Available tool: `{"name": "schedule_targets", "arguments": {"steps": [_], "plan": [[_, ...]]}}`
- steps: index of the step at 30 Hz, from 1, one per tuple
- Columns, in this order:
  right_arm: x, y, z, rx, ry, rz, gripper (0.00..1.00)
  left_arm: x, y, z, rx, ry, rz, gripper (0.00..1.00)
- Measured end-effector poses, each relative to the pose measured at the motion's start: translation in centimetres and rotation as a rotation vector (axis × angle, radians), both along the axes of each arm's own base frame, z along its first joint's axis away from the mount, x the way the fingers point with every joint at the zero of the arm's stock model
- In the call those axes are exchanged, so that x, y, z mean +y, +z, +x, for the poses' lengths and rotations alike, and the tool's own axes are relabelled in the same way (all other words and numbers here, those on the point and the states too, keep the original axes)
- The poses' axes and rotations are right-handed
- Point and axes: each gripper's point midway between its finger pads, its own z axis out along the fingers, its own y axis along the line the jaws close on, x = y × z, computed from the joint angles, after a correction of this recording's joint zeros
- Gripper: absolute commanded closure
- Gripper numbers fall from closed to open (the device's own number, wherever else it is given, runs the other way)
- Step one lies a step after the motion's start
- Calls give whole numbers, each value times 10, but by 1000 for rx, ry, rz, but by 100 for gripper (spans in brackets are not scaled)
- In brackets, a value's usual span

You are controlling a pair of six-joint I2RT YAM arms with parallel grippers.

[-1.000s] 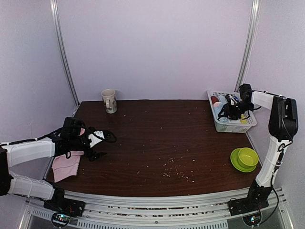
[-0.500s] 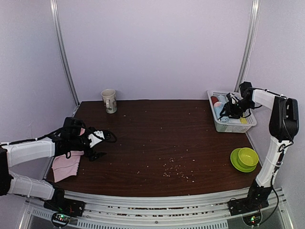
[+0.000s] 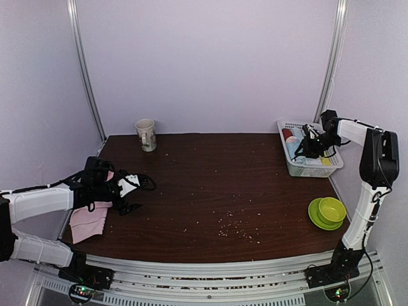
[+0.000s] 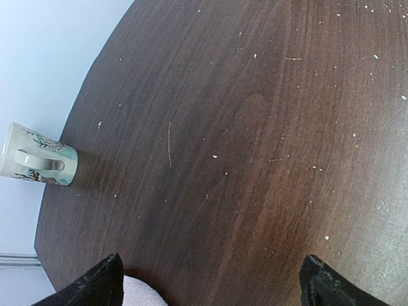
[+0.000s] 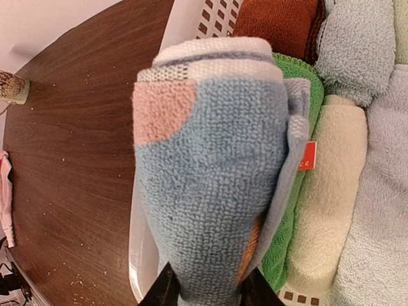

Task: Roll the towels
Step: Place the towel in the bin.

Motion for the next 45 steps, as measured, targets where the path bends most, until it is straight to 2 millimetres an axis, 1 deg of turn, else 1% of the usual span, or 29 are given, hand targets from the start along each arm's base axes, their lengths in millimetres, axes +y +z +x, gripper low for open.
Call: {"name": "schedule_targets", "arguments": {"steps": [3, 6, 12, 14, 20, 23, 26, 29, 32, 35, 39, 45], "plan": [[2, -1, 1, 0, 4, 16, 85, 0, 0, 0, 0, 0, 0, 2], [3, 0, 3, -3, 9, 24, 89, 0, 0, 0, 0, 0, 0, 2], [2, 5, 4, -5, 2, 23, 90, 0, 0, 0, 0, 0, 0, 2], [0, 11, 5, -13, -5, 10, 90, 0, 0, 0, 0, 0, 0, 2], [-11, 48, 14, -85, -31, -48, 91, 0, 0, 0, -2, 0, -1, 2], [-20, 58, 12, -103, -54, -76, 91, 0, 0, 0, -2, 0, -1, 2], [-33, 61, 10, -105, -81, -108, 91, 0, 1, 0, -2, 0, -1, 2], [-42, 59, 7, -94, -95, -131, 91, 0, 0, 0, -2, 0, -1, 2], [-47, 57, 5, -82, -98, -148, 91, 0, 1, 0, -3, 0, -1, 2], [-47, 51, 3, -69, -88, -153, 90, 0, 1, 0, -3, 0, -1, 2], [-46, 32, 2, -28, -73, -152, 88, 0, 1, 0, -3, 0, -1, 2], [-45, -1, 1, 46, -56, -131, 88, 0, 1, 1, -5, 0, -2, 2]]}}
